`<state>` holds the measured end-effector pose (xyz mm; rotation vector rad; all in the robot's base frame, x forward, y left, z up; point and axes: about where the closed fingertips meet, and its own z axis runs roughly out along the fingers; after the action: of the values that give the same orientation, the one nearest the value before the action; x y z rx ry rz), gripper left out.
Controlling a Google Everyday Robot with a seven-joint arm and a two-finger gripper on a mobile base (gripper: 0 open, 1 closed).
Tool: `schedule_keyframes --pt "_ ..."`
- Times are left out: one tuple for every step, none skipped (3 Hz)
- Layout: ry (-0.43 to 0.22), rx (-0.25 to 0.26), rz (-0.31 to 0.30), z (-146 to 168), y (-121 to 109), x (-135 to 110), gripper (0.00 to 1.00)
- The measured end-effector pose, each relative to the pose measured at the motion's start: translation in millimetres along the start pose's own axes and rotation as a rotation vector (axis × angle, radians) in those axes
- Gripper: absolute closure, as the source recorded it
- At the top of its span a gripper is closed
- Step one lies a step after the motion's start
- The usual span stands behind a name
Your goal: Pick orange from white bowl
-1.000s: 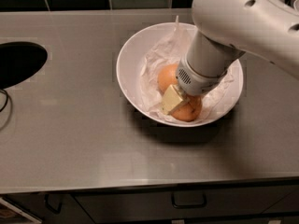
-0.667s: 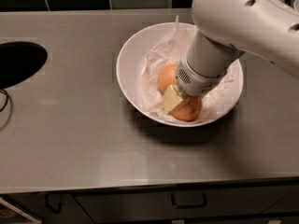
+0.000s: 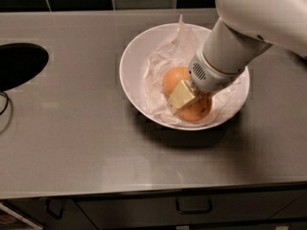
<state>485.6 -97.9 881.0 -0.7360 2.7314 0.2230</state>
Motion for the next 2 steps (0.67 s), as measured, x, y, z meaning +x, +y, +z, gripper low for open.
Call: schedule_keyframes --pt "-0.040 0.026 -0.004 -22.4 -0.2 -2.4 1.00" --pt "-0.076 0.055 -0.011 -43.4 -0.6 -5.6 1.00"
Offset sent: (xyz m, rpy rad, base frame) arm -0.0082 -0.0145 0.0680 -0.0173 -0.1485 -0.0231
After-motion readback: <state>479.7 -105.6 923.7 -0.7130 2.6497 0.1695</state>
